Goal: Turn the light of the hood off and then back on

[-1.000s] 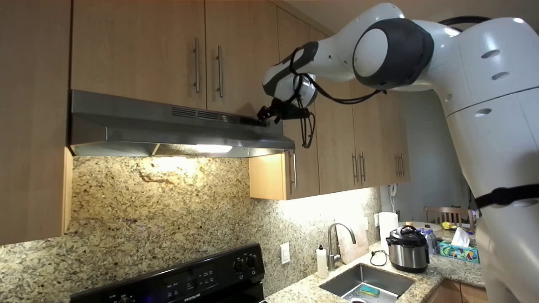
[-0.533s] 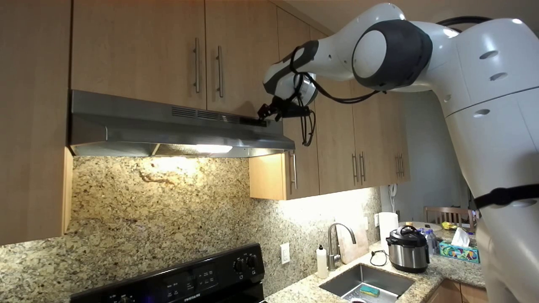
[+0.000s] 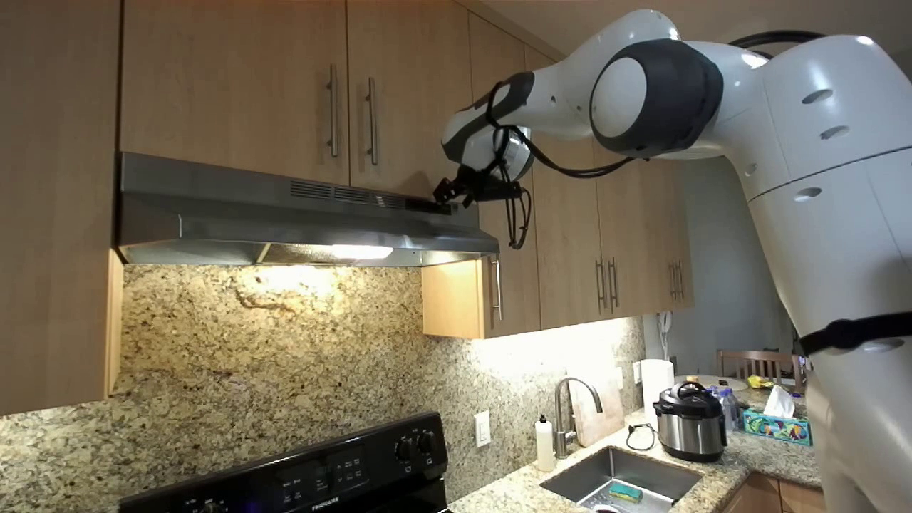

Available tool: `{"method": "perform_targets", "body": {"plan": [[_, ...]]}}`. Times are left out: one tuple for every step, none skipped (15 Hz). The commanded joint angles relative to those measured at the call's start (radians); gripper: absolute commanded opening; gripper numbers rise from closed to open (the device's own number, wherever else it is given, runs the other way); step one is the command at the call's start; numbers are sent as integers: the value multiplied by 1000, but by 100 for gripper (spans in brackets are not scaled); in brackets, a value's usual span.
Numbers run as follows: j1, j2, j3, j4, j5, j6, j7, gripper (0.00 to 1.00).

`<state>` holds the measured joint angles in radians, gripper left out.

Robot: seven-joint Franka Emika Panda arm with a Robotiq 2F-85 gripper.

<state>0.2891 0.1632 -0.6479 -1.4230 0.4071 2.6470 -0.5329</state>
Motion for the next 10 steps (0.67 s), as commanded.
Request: {"method": "perform_targets", "body": {"plan": [[-26,25,13,44,48,-39,-54,100],[-27,28,13,49,48,-46,-52,100],[-28,33,13,54,50,-52,-53,100],[-30,37,13,58,51,-58,-53,100],[-32,42,13,65,51,-63,-52,100],[-36,49,13,72,51,-69,-50,100],[-198,30,201,72,-33,-59,0,100],[-232,37,235,82,-44,-58,5,100],[-292,46,297,96,-56,-61,9,100],[-334,54,340,109,-62,-62,10,100]]}}
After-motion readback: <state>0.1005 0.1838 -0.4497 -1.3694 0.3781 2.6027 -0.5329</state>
